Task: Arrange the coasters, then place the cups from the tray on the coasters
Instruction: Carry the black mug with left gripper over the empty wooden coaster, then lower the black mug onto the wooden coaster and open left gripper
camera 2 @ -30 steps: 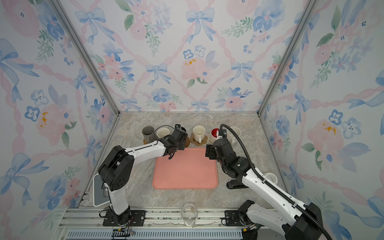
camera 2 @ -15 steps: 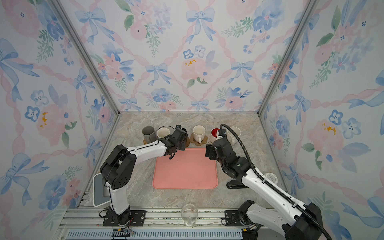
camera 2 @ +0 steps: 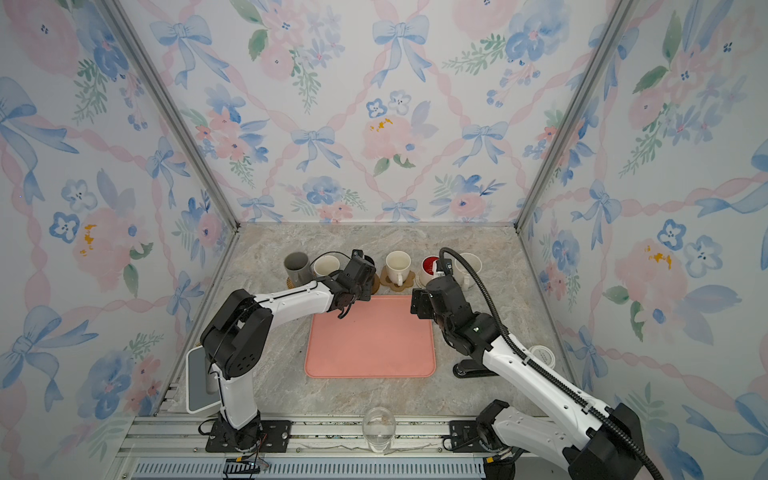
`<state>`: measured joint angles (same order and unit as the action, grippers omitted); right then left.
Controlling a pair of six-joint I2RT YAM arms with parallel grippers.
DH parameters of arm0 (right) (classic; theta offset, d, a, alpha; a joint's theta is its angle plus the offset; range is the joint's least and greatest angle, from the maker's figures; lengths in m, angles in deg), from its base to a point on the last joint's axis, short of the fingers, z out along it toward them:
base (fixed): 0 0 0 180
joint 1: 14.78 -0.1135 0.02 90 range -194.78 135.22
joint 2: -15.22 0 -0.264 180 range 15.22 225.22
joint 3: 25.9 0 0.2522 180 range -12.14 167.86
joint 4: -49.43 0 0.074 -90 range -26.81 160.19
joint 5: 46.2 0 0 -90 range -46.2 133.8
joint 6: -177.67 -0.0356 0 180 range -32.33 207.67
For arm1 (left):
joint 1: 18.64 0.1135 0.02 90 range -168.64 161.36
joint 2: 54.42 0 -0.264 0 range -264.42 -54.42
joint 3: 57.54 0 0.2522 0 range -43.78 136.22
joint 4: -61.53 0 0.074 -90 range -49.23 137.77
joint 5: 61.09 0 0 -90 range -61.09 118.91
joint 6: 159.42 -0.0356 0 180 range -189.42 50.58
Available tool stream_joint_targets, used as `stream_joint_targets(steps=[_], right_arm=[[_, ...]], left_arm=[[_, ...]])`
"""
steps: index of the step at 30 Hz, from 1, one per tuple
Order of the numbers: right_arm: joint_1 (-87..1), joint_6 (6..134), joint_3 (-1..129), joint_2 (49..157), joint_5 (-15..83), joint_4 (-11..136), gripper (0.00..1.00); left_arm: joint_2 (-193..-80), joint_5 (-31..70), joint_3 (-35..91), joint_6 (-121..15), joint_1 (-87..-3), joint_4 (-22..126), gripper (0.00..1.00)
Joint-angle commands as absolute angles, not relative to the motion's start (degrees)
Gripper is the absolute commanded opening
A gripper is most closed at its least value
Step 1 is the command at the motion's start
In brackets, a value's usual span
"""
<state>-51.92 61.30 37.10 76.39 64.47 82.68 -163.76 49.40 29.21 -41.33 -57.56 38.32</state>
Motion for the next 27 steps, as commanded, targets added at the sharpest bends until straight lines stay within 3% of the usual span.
stream_joint_targets(steps=[1, 6, 19, 27], right_arm=[[-51.4, 62.0, 37.3, 76.9, 63.7, 83.5, 0.85], [-51.4, 61.9, 37.4, 77.3, 63.3, 83.6, 0.85], [-51.4, 62.1, 37.6, 78.1, 63.1, 83.5, 0.85], [-51.4, 62.2, 37.7, 78.2, 62.9, 83.6, 0.85]], left_arm=[[-163.7, 50.6, 30.1, -41.4, -57.3, 42.1, 0.0], [-163.4, 51.0, 29.6, -41.5, -57.4, 42.1, 0.0], [-163.5, 50.9, 29.6, -41.6, -57.8, 42.1, 0.25], [-163.2, 51.0, 29.6, -41.6, -57.9, 42.1, 0.3]])
